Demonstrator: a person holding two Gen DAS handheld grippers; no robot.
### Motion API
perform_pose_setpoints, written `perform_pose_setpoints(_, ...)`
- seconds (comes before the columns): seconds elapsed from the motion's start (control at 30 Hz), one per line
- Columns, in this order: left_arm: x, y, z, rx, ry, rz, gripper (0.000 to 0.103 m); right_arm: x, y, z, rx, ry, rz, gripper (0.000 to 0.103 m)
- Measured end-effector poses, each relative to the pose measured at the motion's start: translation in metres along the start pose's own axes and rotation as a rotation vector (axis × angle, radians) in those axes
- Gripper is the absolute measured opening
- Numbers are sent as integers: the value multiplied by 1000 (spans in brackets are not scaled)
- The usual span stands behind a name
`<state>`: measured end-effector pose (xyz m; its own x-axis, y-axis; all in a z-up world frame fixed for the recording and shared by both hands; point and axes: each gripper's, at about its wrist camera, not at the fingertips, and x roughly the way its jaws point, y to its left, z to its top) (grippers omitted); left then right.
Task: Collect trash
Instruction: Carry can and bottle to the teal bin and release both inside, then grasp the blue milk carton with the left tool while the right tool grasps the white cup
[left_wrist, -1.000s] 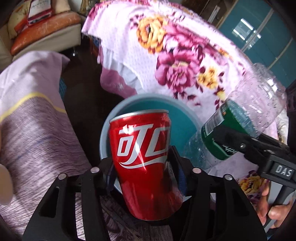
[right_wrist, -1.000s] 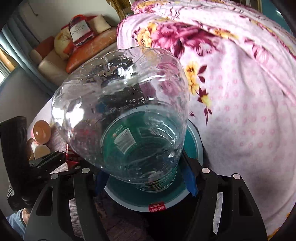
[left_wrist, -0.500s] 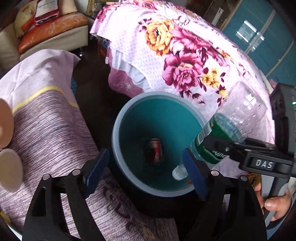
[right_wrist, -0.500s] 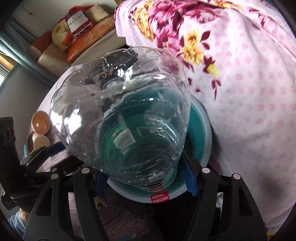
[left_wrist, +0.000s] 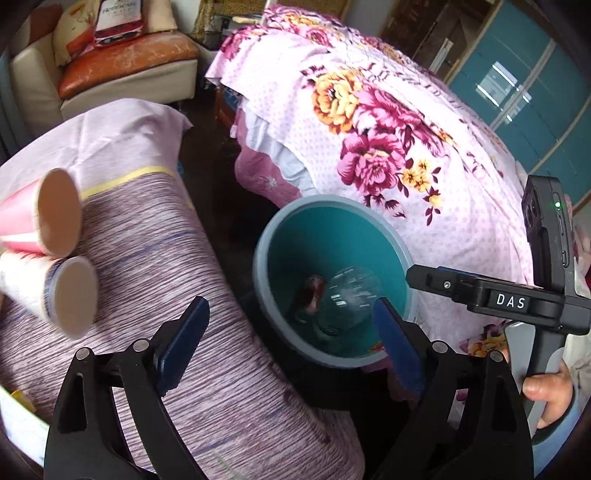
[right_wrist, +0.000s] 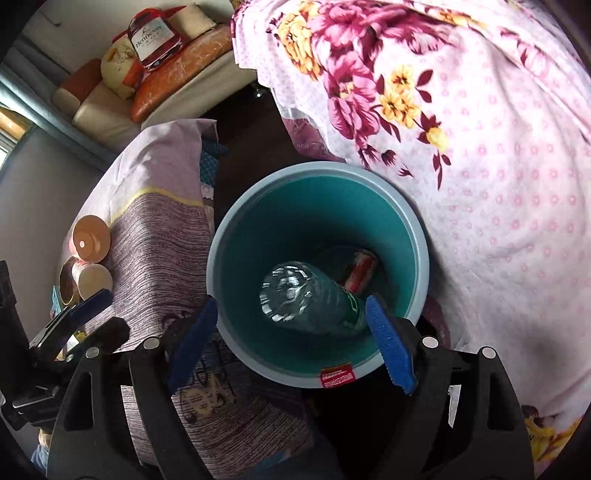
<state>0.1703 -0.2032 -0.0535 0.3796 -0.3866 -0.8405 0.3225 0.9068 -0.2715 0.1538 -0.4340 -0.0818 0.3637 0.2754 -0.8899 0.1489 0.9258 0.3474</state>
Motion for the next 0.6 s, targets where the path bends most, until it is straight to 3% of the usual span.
perform_pose_setpoints(0.23, -37, 35, -11, -46, -40, 32, 90, -4, 34, 0, -66, -9, -3, 79)
perform_pose_setpoints(0.6, -89, 110, -31, -164, -88, 103, 90, 2, 128, -4, -234, 12, 16, 79)
